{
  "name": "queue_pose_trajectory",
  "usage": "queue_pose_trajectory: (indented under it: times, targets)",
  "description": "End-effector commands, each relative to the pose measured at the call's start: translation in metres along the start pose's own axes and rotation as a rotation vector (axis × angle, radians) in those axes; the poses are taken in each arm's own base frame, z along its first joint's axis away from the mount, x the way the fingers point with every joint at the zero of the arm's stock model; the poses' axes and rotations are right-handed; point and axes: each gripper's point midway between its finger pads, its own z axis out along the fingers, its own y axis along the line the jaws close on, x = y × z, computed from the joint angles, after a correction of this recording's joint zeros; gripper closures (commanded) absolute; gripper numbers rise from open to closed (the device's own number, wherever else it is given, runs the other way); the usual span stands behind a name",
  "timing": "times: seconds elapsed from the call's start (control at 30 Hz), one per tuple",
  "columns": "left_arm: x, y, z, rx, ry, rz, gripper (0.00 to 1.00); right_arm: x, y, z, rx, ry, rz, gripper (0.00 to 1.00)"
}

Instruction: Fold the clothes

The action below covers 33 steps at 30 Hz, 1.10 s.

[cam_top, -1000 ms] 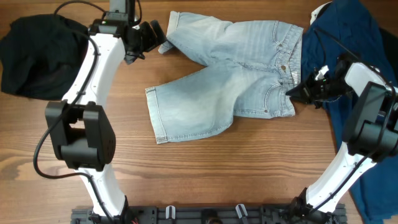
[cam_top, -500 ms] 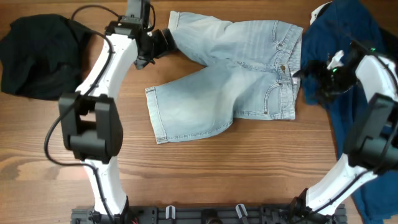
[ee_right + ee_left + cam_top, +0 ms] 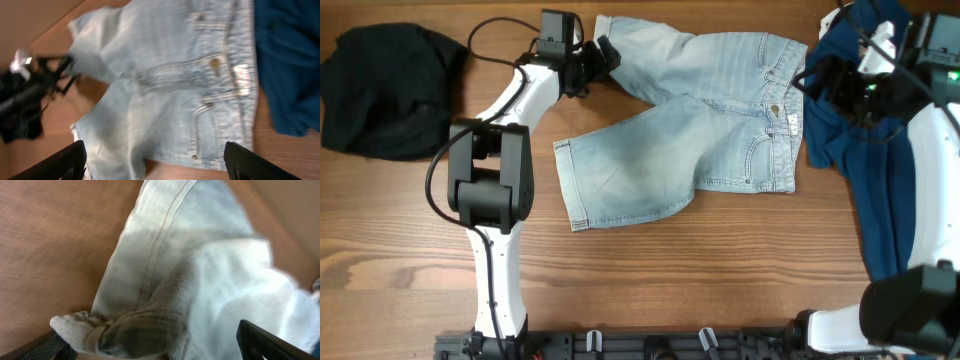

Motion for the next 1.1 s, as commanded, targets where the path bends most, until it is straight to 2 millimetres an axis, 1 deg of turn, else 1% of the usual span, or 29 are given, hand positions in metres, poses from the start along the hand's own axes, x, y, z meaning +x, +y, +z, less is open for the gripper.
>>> queue_pose_trajectory:
  times: [0.0, 0.1, 0.17, 0.23, 0.3, 0.33, 0.37, 0.4, 0.5, 0.63, 0.67, 0.7, 0.8, 0.87, 0.9, 0.93, 0.97, 1.0, 1.03, 1.07]
  targets:
    - [-0.003, -0.016, 0.004, 0.075, -0.012, -0.082, 0.0, -0.003, 0.02, -0.011, -0.015, -0.038, -0.091, 0.11]
    - [-0.003, -0.016, 0.004, 0.074, -0.011, -0.098, 0.0, -0.003, 0.024, -0.01, -0.019, -0.04, -0.101, 0.1]
    - [-0.003, -0.016, 0.004, 0.074, -0.012, -0.098, 0.06, -0.003, 0.024, -0.01, -0.019, -0.041, -0.102, 0.1]
    - [-0.005, -0.014, 0.003, 0.067, -0.019, -0.101, 0.08, -0.003, 0.024, -0.01, -0.019, -0.041, -0.102, 0.1]
    - [-0.01, -0.008, 0.003, 0.05, -0.038, -0.106, 0.16, -0.003, 0.024, -0.01, -0.02, -0.04, -0.102, 0.09]
    - [-0.015, -0.004, 0.002, 0.035, -0.055, -0.11, 0.3, -0.003, 0.024, -0.01, -0.02, -0.04, -0.103, 0.09]
    - [-0.02, 0.002, 0.0, 0.017, -0.073, -0.116, 0.62, -0.003, 0.024, -0.01, -0.02, -0.04, -0.103, 0.09]
    - [-0.031, 0.014, -0.003, -0.011, -0.106, -0.13, 0.96, -0.002, 0.023, -0.01, -0.019, -0.036, -0.101, 0.09]
    - [-0.047, 0.033, -0.01, -0.033, -0.136, -0.159, 0.96, -0.001, 0.023, -0.01, -0.018, -0.032, -0.103, 0.09]
    - [-0.068, 0.078, -0.027, -0.094, -0.159, -0.22, 0.96, 0.0, 0.025, -0.01, -0.029, -0.029, -0.12, 0.09]
    - [-0.072, 0.095, -0.033, -0.118, -0.158, -0.25, 0.96, 0.0, 0.025, -0.01, -0.029, -0.028, -0.12, 0.09]
    - [-0.073, 0.109, -0.038, -0.144, -0.149, -0.269, 0.96, 0.0, 0.025, -0.01, -0.028, -0.028, -0.12, 0.09]
    - [-0.068, 0.129, -0.045, -0.192, -0.111, -0.24, 0.96, 0.001, 0.025, -0.01, -0.027, -0.024, -0.118, 0.08]
    - [-0.059, 0.134, -0.045, -0.213, -0.07, -0.199, 0.95, 0.003, 0.024, -0.01, -0.025, -0.015, -0.112, 0.0]
    - [-0.054, 0.131, -0.044, -0.209, -0.048, -0.188, 0.67, 0.007, 0.022, -0.01, -0.019, 0.0, -0.095, 0.01]
    - [-0.047, 0.126, -0.042, -0.189, -0.018, -0.176, 0.45, 0.01, 0.021, -0.01, -0.013, 0.012, -0.073, 0.0]
    - [-0.037, 0.118, -0.039, -0.167, 0.022, -0.153, 0.41, 0.015, 0.019, -0.01, -0.003, 0.033, -0.06, 0.0]
    - [-0.03, 0.113, -0.037, -0.163, 0.045, -0.135, 0.48, 0.019, 0.016, -0.01, 0.01, 0.047, -0.059, 0.02]
    - [-0.023, 0.107, -0.037, -0.167, 0.066, -0.105, 0.62, 0.022, 0.011, -0.011, 0.041, 0.057, -0.055, 0.11]
    - [-0.016, 0.098, -0.038, -0.166, 0.088, -0.061, 0.71, 0.022, 0.004, -0.012, 0.081, 0.056, -0.069, 0.16]
